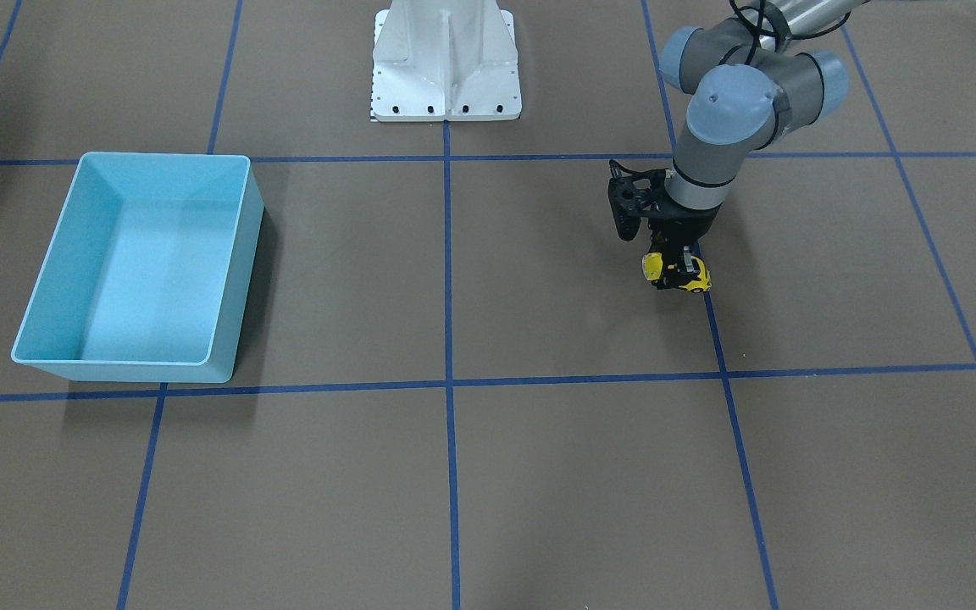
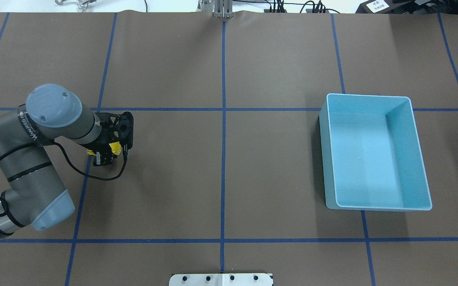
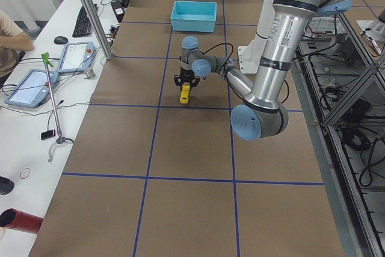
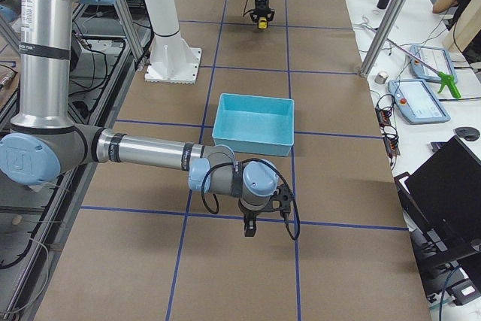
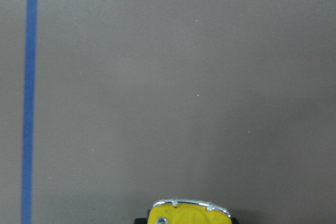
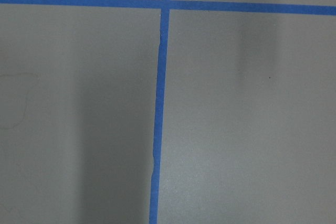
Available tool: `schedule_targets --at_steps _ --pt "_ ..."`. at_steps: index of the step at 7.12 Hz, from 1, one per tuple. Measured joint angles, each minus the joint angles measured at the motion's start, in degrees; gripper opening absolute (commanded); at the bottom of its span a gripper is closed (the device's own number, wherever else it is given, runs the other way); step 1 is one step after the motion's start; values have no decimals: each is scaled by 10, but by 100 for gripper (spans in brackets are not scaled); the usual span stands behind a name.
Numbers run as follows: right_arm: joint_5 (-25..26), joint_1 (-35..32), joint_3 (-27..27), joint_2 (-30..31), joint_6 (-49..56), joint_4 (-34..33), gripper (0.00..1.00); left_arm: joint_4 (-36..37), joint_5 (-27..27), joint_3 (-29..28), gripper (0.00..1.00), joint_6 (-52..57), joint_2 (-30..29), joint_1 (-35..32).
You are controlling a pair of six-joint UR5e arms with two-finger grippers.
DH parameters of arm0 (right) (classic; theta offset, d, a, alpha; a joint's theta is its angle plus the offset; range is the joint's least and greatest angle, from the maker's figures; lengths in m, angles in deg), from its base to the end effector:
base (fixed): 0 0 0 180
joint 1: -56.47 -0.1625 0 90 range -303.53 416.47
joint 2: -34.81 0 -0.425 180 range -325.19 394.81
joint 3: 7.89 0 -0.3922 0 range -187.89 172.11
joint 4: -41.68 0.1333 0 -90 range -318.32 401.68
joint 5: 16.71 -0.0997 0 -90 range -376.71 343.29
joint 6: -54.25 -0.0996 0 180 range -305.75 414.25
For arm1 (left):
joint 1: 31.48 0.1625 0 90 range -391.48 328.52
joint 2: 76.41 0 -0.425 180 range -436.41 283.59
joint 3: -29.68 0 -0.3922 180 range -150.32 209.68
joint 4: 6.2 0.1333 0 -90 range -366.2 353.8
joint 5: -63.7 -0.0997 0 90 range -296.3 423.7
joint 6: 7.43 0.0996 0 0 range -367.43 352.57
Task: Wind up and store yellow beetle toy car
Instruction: 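Drag the car with the left gripper farther from the robot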
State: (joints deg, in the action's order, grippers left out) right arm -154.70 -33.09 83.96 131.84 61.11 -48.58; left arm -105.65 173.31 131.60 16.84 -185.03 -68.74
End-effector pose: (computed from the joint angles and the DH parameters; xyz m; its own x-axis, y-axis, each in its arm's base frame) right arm 0.0560 -0.4320 0.6955 0.6641 -0.0541 0.7457 0.0876 0.9961 -0.0058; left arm 0.4252 -0.4489 0.3738 0.1128 0.9932 0.0297 -0.7197 0.0610 0.6915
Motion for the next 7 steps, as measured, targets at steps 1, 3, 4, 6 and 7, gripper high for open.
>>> schedule_targets --at_steps 1,3,4,6,7 --pt "0 0 0 0 0 0 100 0 13 -5 0 -9 -2 0" --pt "0 0 0 0 0 0 100 16 34 -7 0 -31 -3 -1" --pt "0 0 0 0 0 0 100 24 37 -7 0 -32 -3 -2" --pt "1 0 0 0 0 0 100 31 37 -8 0 -29 -1 -4" --pt "1 0 0 0 0 0 100 33 37 -11 0 -25 1 -4"
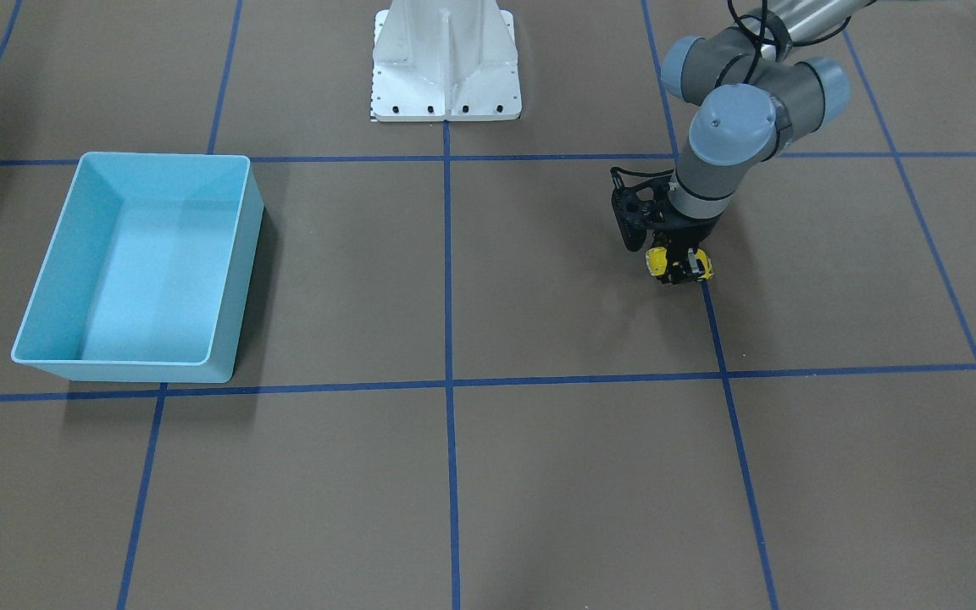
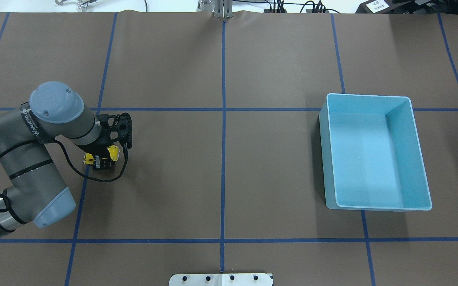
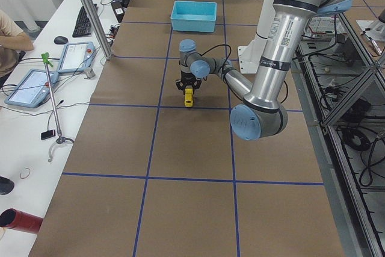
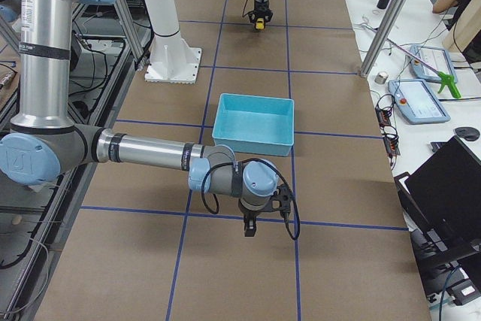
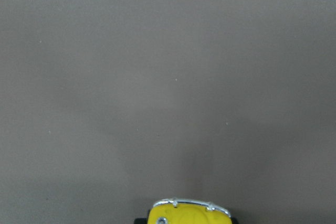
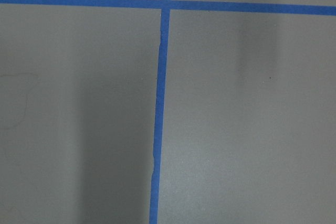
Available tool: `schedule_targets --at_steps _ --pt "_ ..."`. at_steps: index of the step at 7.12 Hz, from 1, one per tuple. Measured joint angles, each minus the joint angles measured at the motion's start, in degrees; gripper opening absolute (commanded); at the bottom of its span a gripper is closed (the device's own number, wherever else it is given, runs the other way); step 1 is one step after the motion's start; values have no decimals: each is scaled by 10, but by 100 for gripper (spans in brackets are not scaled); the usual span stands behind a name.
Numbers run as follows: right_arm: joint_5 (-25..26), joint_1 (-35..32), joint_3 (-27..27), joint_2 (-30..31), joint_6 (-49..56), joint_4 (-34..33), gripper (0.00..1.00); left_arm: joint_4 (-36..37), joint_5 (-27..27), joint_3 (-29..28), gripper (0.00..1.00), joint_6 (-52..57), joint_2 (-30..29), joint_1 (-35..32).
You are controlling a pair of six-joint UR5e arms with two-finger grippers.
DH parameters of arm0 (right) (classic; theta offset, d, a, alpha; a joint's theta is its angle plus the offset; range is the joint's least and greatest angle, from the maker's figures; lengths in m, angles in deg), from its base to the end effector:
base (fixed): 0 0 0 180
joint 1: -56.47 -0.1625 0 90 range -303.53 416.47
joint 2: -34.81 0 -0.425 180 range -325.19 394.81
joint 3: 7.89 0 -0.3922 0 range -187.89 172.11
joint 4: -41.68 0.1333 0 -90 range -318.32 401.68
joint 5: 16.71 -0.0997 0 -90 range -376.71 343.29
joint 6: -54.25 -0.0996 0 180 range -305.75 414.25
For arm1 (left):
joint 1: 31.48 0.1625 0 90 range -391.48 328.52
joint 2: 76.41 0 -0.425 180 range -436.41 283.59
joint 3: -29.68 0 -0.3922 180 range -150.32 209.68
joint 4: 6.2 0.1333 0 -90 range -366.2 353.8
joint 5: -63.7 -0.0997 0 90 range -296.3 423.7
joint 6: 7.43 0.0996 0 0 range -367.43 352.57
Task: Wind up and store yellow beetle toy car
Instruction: 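Drag the car with the left gripper farther from the robot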
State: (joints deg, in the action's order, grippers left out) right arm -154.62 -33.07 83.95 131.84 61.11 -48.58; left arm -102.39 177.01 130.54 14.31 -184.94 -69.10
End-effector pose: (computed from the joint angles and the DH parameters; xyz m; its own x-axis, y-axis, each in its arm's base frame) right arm 0.0559 -0.4319 0.6957 0.6651 -0.0543 0.7448 0.0881 0.9961 -0.0061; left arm 0.4267 -0.4474 0.3894 0.1127 0.9901 -0.0834 -0.7385 0.1397 0.6597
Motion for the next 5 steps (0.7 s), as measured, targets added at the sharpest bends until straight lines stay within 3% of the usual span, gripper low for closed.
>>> schedule_targets --at_steps 5 --pt "-1 0 -2 0 0 0 100 -9 3 -9 0 14 2 1"
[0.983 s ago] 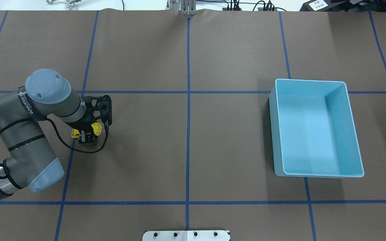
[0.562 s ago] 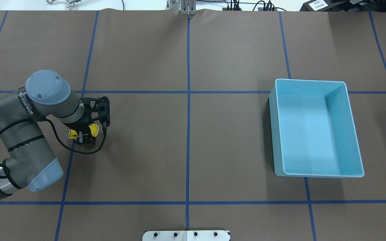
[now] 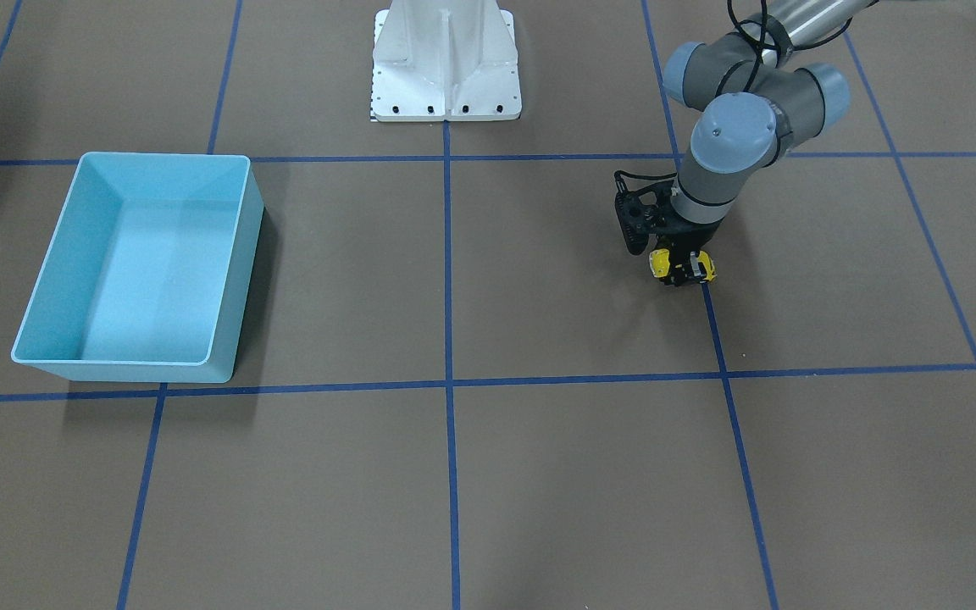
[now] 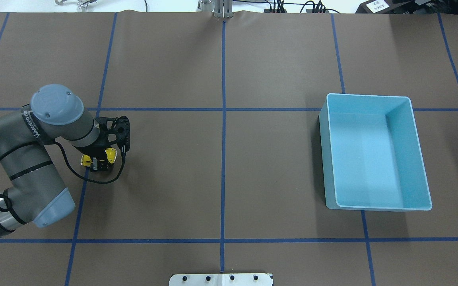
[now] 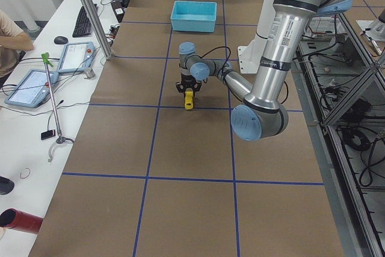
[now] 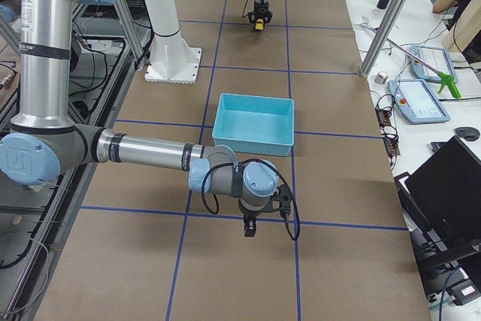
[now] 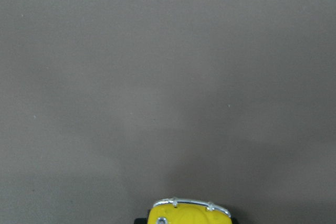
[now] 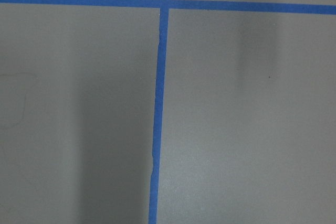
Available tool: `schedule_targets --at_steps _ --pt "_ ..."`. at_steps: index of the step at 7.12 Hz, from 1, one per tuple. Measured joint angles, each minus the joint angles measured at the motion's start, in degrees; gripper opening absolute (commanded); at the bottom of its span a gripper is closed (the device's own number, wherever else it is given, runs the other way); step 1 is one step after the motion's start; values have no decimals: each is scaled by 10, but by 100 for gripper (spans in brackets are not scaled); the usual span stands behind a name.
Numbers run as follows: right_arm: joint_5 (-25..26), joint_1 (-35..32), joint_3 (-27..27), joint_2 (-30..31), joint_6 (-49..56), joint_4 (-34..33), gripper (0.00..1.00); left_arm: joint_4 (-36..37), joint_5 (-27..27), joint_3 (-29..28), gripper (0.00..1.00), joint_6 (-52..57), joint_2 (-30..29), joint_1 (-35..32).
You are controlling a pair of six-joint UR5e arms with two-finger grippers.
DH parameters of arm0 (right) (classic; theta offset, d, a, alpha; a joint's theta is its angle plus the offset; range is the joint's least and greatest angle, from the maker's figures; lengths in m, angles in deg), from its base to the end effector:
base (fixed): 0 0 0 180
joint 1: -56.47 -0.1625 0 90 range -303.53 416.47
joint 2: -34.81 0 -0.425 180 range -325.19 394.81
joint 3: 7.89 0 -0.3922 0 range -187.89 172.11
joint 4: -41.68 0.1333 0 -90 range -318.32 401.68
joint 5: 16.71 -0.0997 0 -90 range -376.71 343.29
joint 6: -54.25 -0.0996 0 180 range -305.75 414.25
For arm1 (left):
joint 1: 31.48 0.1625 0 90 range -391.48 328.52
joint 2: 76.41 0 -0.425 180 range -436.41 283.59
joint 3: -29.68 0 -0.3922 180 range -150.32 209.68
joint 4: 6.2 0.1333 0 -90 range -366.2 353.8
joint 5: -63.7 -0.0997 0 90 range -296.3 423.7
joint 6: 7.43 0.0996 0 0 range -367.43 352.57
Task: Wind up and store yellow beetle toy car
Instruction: 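Drag the car with the left gripper farther from the robot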
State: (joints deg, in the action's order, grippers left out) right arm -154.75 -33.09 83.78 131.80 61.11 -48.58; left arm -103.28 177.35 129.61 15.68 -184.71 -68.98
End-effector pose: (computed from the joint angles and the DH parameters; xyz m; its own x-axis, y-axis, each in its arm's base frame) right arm 0.0559 -0.4320 0.6967 0.6634 -0.0522 0.7464 0.0875 0.9961 -0.0081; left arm 0.4296 -0.4473 0.3973 0.0896 0.9932 -0.0742 -0.7421 0.1163 0.6601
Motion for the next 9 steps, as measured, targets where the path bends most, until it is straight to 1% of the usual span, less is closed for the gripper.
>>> schedule_targets --at_steps 3,9 --pt "0 0 -1 0 0 0 100 -22 0 0 0 22 -1 2" --pt "0 0 -1 0 0 0 100 -31 -2 -9 0 53 5 -1"
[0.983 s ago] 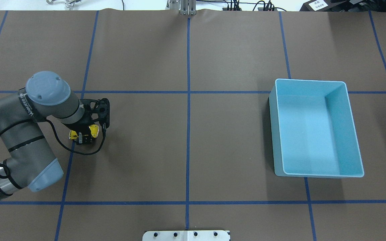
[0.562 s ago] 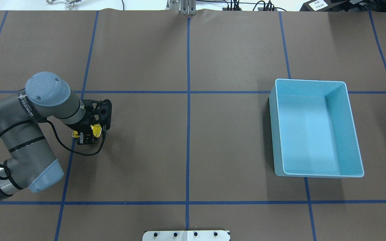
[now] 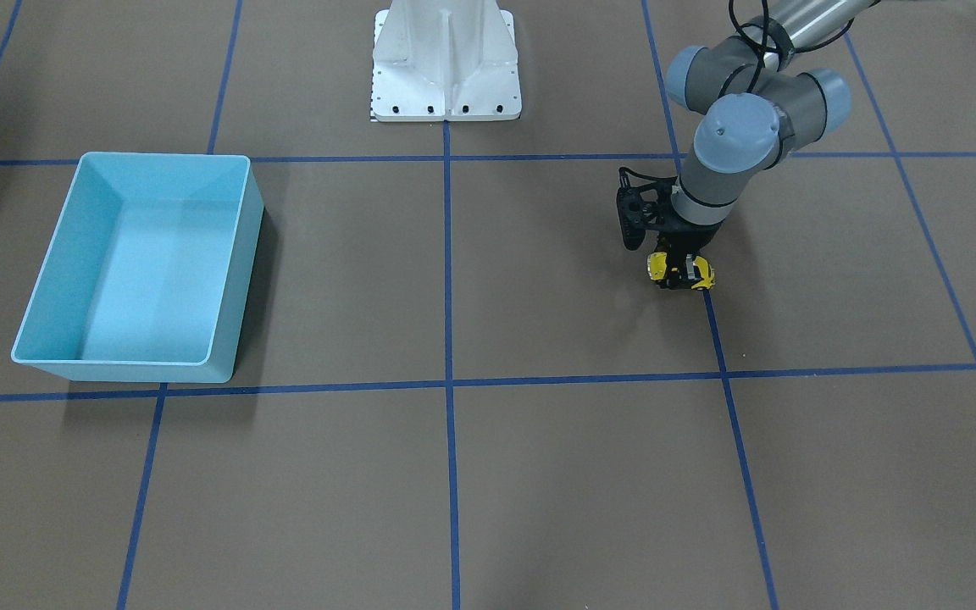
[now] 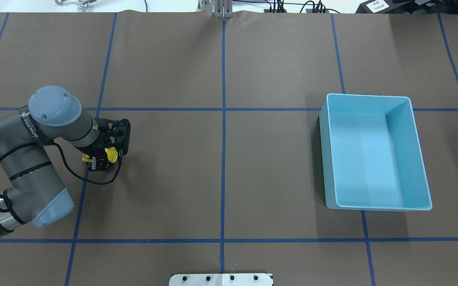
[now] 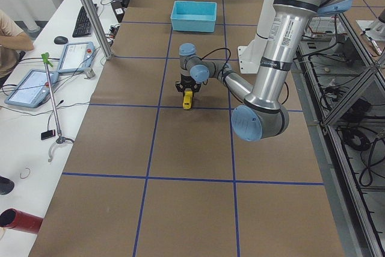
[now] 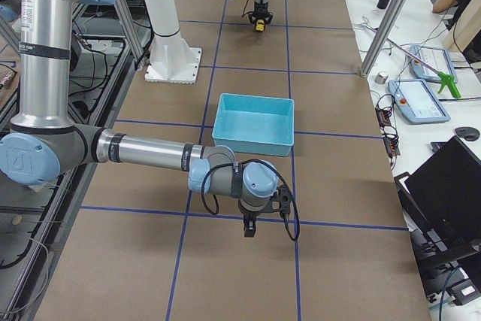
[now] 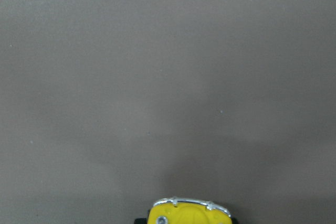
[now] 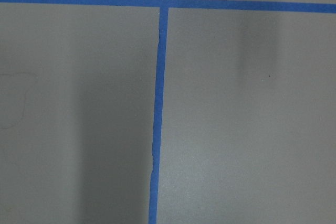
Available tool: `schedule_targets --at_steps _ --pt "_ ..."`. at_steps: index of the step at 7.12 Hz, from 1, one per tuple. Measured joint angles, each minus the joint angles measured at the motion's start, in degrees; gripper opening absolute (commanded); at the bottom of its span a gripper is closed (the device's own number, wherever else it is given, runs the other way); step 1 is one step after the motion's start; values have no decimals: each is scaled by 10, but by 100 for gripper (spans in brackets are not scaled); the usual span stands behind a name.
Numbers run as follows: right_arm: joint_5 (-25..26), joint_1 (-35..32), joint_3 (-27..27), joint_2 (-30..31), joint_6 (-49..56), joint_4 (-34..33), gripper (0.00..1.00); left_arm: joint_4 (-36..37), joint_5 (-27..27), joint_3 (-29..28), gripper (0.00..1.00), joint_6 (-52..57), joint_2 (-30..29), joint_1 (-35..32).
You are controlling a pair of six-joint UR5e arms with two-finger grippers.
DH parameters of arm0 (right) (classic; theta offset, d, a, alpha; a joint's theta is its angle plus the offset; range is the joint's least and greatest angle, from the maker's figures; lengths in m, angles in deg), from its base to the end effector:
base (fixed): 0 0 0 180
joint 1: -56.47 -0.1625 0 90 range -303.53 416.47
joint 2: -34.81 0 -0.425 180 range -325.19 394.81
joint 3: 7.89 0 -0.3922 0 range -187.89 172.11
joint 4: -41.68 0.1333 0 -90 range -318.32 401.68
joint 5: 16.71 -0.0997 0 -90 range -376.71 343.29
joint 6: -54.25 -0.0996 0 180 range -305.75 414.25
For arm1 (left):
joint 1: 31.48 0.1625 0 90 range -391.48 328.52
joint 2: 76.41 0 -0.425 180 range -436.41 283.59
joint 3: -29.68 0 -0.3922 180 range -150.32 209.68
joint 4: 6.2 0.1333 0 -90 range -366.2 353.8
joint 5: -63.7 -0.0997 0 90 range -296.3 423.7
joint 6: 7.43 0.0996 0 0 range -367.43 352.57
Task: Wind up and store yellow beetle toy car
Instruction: 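Drag the car with the left gripper farther from the robot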
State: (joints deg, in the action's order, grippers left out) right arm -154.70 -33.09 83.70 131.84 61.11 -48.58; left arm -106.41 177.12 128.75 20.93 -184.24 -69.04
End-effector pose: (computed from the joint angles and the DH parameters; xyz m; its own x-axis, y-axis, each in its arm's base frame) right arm 0.0560 -0.4314 0.6977 0.6641 -0.0507 0.7459 0.0876 0.9961 -0.0103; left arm 0.4300 -0.4489 0.4024 0.0247 0.9997 0.0077 -0.7317 0.0128 0.6815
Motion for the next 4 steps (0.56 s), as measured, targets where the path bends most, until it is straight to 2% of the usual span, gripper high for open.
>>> schedule_targets --at_steps 4 --pt "0 0 1 0 0 0 100 -18 2 1 0 6 15 -2"
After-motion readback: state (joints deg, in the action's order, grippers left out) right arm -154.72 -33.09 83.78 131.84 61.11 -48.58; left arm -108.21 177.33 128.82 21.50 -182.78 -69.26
